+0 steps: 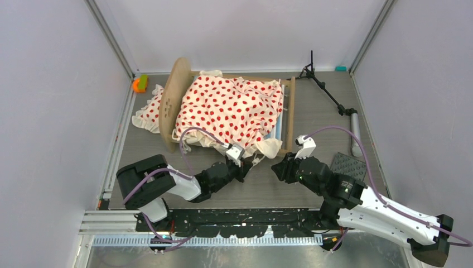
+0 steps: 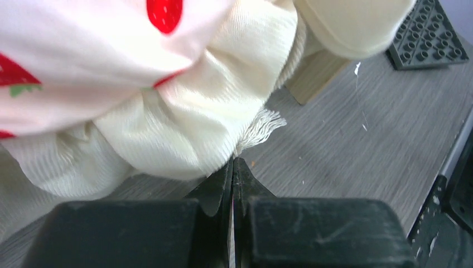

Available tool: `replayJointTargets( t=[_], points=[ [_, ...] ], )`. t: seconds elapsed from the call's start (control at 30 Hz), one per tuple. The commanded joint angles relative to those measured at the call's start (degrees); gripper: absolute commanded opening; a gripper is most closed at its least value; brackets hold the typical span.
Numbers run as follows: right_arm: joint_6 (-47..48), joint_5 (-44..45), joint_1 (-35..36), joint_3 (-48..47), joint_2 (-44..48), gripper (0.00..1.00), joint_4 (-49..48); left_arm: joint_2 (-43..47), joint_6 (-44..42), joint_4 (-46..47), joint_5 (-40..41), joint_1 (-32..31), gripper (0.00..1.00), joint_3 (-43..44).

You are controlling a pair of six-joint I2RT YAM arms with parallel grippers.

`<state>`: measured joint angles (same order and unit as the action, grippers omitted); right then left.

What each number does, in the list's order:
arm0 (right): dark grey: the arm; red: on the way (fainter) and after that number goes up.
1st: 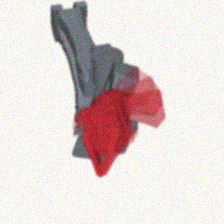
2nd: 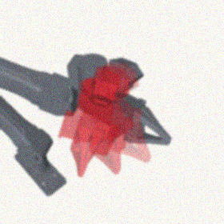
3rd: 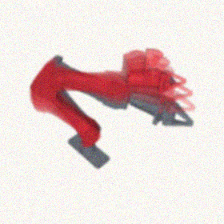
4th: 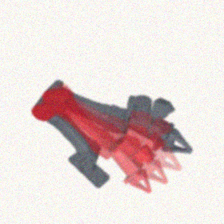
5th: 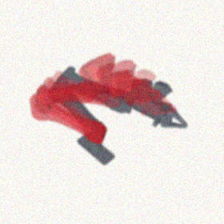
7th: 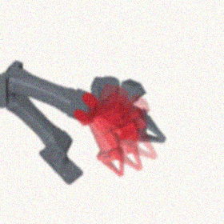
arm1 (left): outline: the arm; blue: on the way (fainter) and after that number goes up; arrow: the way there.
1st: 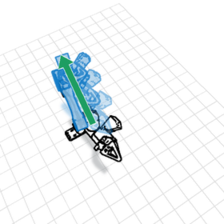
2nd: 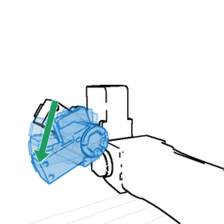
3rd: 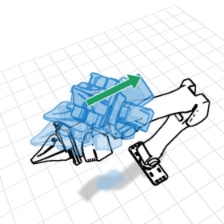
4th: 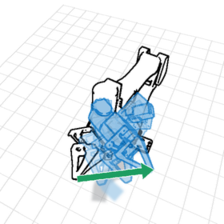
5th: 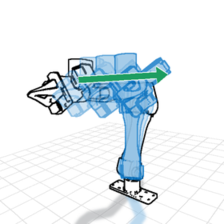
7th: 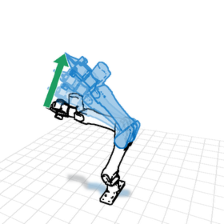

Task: Set up the pet bed
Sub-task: Tie the ropes to the bed frame.

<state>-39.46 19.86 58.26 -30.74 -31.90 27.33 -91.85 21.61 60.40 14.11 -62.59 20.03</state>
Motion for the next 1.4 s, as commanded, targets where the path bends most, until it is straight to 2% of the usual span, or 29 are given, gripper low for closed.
replayJointTargets(
  t=[0.0,0.47,0.77,1.1,1.23,1.37],
  points=[
    [-0.8,4.9,2.1,-0.3,1.6,0.36,-2.8,1.3,1.3,-1.8,5.0,0.2,0.0,4.0],
    [-1.0,5.3,2.3,-0.4,6.1,0.35,0.5,-2.1,0.1,-18.2,8.3,0.2,0.0,15.0],
    [-2.4,6.2,2.3,-0.6,10.6,0.35,4.7,-7.8,0.1,-17.5,10.0,0.2,0.0,18.7],
    [-2.7,6.0,2.3,-0.8,11.6,0.35,6.6,-12.8,-1.8,-14.7,13.9,0.2,0.0,21.7],
    [-2.7,6.1,2.4,-1.1,12.1,0.35,7.4,-14.5,-4.1,-15.2,11.7,0.2,0.0,22.8],
    [-2.4,5.3,2.3,-1.7,12.5,0.35,8.6,-15.3,-7.0,-18.2,5.9,0.2,0.0,23.9]
  ],
)
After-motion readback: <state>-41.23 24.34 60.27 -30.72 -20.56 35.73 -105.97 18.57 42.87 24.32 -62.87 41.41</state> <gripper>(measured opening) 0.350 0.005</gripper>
